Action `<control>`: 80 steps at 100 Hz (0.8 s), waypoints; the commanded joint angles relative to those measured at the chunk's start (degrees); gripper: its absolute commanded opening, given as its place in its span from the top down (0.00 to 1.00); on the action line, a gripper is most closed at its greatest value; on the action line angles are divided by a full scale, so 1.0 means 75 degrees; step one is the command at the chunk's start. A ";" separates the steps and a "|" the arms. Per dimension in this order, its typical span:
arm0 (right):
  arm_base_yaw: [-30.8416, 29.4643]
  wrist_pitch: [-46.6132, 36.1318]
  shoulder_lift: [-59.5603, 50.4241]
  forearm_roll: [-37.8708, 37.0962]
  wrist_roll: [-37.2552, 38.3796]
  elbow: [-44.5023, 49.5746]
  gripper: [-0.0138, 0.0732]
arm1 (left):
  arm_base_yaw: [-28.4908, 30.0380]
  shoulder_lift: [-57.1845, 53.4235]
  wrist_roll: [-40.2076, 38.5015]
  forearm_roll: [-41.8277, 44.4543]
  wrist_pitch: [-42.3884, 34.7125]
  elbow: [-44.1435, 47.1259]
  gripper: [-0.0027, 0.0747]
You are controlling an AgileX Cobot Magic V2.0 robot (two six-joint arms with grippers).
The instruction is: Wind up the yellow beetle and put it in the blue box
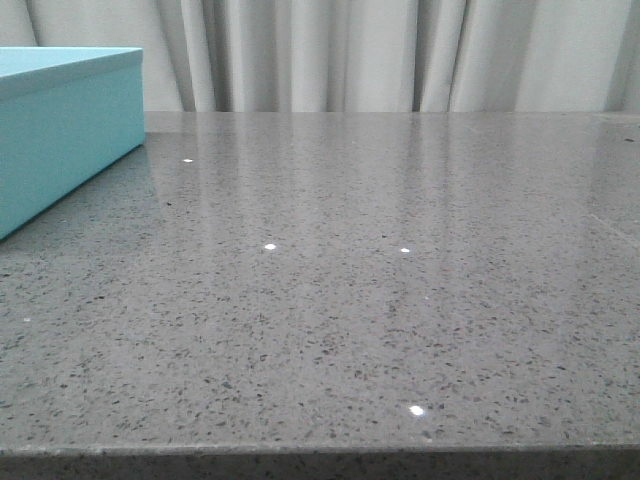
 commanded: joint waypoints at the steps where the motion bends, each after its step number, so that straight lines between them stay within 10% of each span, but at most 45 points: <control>1: -0.0198 -0.1349 0.0114 0.0035 -0.0099 0.0193 0.92 | -0.0013 -0.0243 -0.0063 -0.0003 -0.0614 0.0333 0.99; 80: -0.0225 0.0412 -0.0304 -0.0056 -0.0099 0.0489 0.92 | -0.0013 -0.0243 -0.0063 -0.0003 -0.0614 0.0319 0.99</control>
